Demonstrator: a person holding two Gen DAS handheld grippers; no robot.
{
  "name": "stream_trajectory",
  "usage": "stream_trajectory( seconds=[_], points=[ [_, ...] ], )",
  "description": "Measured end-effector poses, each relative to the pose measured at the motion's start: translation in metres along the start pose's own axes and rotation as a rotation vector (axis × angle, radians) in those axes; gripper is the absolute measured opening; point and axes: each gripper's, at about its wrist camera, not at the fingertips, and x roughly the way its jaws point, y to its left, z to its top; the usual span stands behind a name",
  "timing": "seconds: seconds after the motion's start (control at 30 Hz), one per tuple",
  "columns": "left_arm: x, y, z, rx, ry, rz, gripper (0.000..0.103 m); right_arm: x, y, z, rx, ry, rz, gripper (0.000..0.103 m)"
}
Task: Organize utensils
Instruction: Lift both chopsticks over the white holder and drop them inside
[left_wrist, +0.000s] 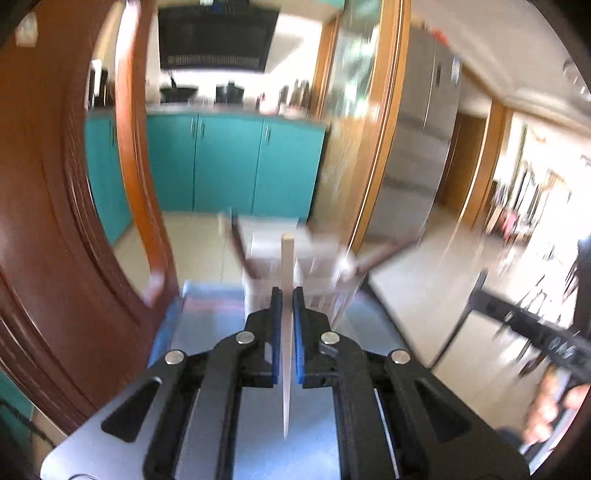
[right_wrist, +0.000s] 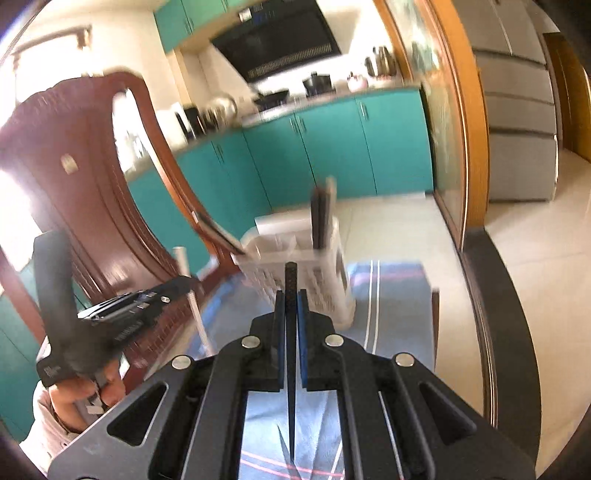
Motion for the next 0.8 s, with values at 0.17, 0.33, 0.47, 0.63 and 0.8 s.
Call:
stream_trajectory(
  seconds=[0.17,0.33,0.47,0.63,0.8],
  points=[
    [-0.038,0.003,0.061,-0.106,-0.227,-0.032,0.007,-0.026,0.015,0.043,-0.041,-0.128,0.019,0.007],
    [-0.011,0.009,0.084,-0.154,-0.33,0.062,0.007,-0.025,0.031,0.077,-0.08,-0.181,0.018,0.007],
    [0.054,0.032,0.074,-0.178,-0.224,0.111,0.007,-0.008,0.037,0.088,-0.088,-0.168,0.022,0.007],
    [0.113,0.039,0.055,-0.148,-0.092,0.147,0.007,0.001,0.04,0.104,-0.069,-0.226,0.01,0.007],
    [0.105,0.042,0.044,-0.13,-0.094,0.124,0.035,0.002,0.027,0.11,-0.002,-0.379,-0.006,0.007]
  ],
)
